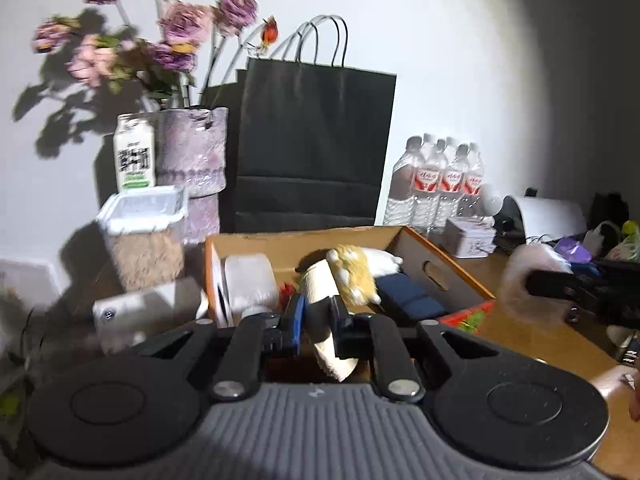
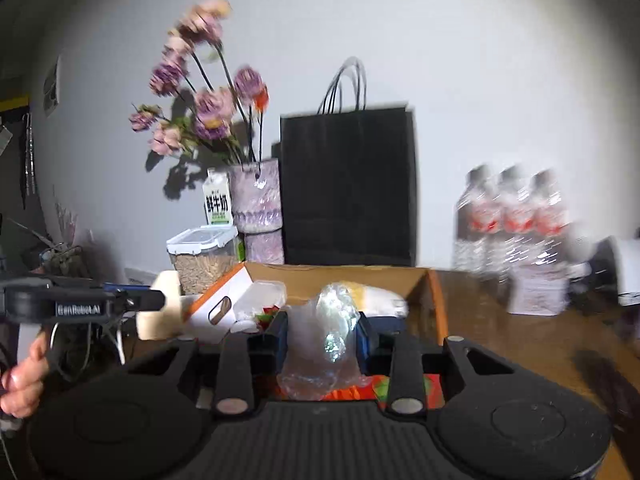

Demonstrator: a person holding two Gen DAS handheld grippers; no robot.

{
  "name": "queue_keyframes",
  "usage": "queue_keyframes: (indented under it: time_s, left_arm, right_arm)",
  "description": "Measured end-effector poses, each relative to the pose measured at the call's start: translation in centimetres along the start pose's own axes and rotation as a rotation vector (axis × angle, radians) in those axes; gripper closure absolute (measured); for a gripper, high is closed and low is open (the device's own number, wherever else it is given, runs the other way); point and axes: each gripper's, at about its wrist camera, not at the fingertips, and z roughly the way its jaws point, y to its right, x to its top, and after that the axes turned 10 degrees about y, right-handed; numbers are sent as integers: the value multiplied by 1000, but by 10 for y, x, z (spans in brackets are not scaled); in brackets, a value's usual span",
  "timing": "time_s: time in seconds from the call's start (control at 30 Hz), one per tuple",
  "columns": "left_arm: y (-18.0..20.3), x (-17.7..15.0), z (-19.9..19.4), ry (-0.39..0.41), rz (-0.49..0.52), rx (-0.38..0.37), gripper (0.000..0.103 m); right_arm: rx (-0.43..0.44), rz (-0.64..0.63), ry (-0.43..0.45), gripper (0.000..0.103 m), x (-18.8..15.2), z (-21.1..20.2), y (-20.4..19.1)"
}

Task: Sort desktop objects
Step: 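Carry the roll with the left tool while the right tool carries the bag into the box, then open both tools in the box and withdraw them over the table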

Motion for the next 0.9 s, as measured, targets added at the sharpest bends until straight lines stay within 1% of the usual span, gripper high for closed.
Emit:
queue_keyframes:
  time_s: [0.03, 0.1, 0.13, 0.2, 0.23, 0.27, 0.3, 0.33, 0.37, 0.43, 0.5, 0.53, 0.57, 0.6, 0.63, 0.67, 0.73, 0.77, 0.8, 0.9]
  left_arm:
    - [-5, 2, 13, -8, -6, 13, 88]
    - [-16, 3, 45, -50, -6, 3, 87]
    - [-21, 2, 61, -73, -25, 21, 87]
    - [-31, -5, 94, -159, -50, 27, 88]
    - [-35, -9, 106, -194, -63, 48, 88]
    - [-38, -15, 121, -239, -61, 76, 88]
    - [-41, -20, 129, -265, -64, 101, 88]
    - [-43, -25, 135, -284, -62, 106, 88]
    - [-43, -29, 141, -300, -47, 106, 88]
    - [-39, -34, 146, -293, 13, 131, 88]
    - [-33, -38, 147, -298, 75, 151, 87]
    - [-29, -39, 149, -302, 101, 153, 85]
    - [-24, -41, 152, -308, 140, 157, 80]
    - [-19, -42, 156, -314, 181, 165, 77]
    - [-15, -44, 159, -326, 219, 174, 76]
    - [-14, -44, 162, -335, 227, 176, 75]
    - [-18, -37, 162, -353, 181, 146, 64]
    - [-23, -32, 159, -347, 139, 136, 51]
    - [-27, -25, 154, -328, 101, 127, 44]
    - [-31, -7, 138, -291, 73, 115, 40]
  right_arm:
    - [6, 6, -30, 71, 4, 22, 2]
    - [-2, 30, -111, 71, 9, 69, 6]
    - [-5, 44, -144, 71, 9, 88, 8]
    - [2, 67, -221, 71, 3, 127, 10]
    - [2, 74, -267, 71, -4, 146, 10]
    - [-8, 78, -309, 71, -11, 160, 11]
    - [-34, 82, -353, 71, -20, 173, 12]
    - [-67, 77, -390, 71, -29, 182, 13]
    - [-96, 75, -409, 70, -36, 188, 14]
    - [-126, 78, -411, 65, -46, 190, 18]
    - [-148, 76, -416, 65, -50, 189, 17]
    - [-171, 56, -411, 65, -51, 188, 17]
    - [-200, 39, -406, 65, -51, 186, 16]
    - [-220, 34, -398, 62, -52, 184, 17]
    - [-215, 52, -394, 59, -51, 183, 20]
    - [-196, 78, -399, 57, -49, 181, 23]
    - [-161, 123, -386, 42, -41, 172, 28]
    - [-152, 129, -366, 40, -34, 168, 30]
    - [-146, 126, -342, 38, -26, 162, 30]
    - [-133, 128, -291, 34, -5, 146, 33]
